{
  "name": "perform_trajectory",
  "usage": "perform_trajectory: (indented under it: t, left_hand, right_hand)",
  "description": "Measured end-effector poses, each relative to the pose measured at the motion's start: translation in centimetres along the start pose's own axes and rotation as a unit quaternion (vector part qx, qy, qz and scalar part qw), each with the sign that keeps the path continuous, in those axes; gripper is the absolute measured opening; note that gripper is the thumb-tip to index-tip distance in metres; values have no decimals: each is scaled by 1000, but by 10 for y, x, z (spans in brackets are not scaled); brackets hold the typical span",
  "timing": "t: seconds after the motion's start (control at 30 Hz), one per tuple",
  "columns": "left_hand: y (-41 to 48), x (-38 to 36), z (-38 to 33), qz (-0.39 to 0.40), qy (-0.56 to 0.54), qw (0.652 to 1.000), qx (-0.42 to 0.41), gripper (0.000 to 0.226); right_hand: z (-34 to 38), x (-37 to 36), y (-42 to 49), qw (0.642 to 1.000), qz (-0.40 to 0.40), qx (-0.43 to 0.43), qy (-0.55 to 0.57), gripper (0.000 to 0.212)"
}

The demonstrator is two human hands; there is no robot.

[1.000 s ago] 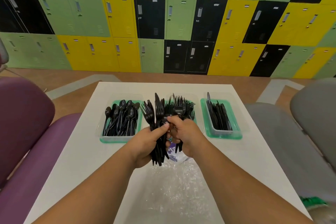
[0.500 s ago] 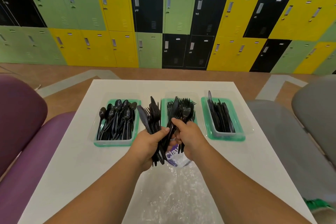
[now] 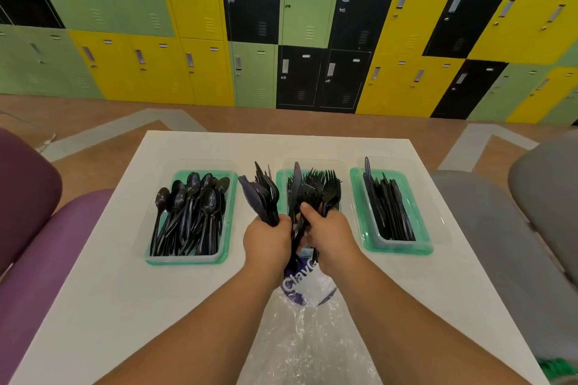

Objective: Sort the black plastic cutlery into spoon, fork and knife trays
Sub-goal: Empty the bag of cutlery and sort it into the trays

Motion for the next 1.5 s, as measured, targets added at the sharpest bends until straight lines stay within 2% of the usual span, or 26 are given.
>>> perform_trajectory:
  t: [0.1, 0.2, 0.3, 0.57, 0.77, 0.93, 1.07, 1.2, 1.27, 1.33, 1.4, 1.47, 1.5]
  left_hand:
    - [6, -1, -2, -4, -29, 999, 21, 14]
    - [12, 3, 1, 11, -80, 995, 50, 14]
    - [9, 9, 5, 19, -99, 993, 62, 10]
    - [8, 23, 8, 44, -91, 993, 56, 19]
    - [7, 27, 13, 43, -98, 993, 56, 23]
    - [5, 22, 16, 47, -89, 994, 52, 25]
    - [5, 19, 16, 51, -83, 994, 50, 24]
    - [4, 18, 18, 59, -95, 992, 59, 23]
    - [4, 17, 19, 67, -110, 989, 67, 19]
    - [2, 15, 18, 82, -124, 986, 79, 15]
    - [-1, 10, 18, 100, -131, 982, 90, 15]
    - [-4, 6, 18, 118, -133, 979, 98, 19]
    - [-6, 3, 18, 126, -129, 979, 100, 21]
  right_hand:
    - [3, 5, 17, 999, -46, -12, -11, 22]
    - [18, 14, 42, 996, -71, 23, -50, 20]
    - [30, 19, 60, 989, -72, 61, -115, 18]
    - [13, 7, 78, 959, -54, 59, -272, 27]
    - [15, 18, 74, 962, -109, 101, -227, 29]
    - [7, 30, 71, 958, -117, 90, -247, 6]
    - [6, 32, 69, 950, -106, 87, -280, 40]
    - [5, 35, 58, 951, -101, 97, -276, 35]
    - [12, 38, 42, 943, -137, 137, -270, 40]
    - [22, 38, 23, 934, -157, 204, -248, 32]
    - [23, 28, 11, 952, -85, 191, -223, 22]
    - [15, 13, 3, 980, 10, 105, -170, 22]
    - [12, 9, -1, 986, 33, 77, -144, 22]
Point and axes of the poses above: each hand's wrist, its own y-axis towards the middle knuckle, its own x-axis out of the back of the hand, z = x × y, the point moved 4 cm from there along y, towards the middle knuckle, and after that the axes turned 1 degree about -x, right-handed, at the moved point
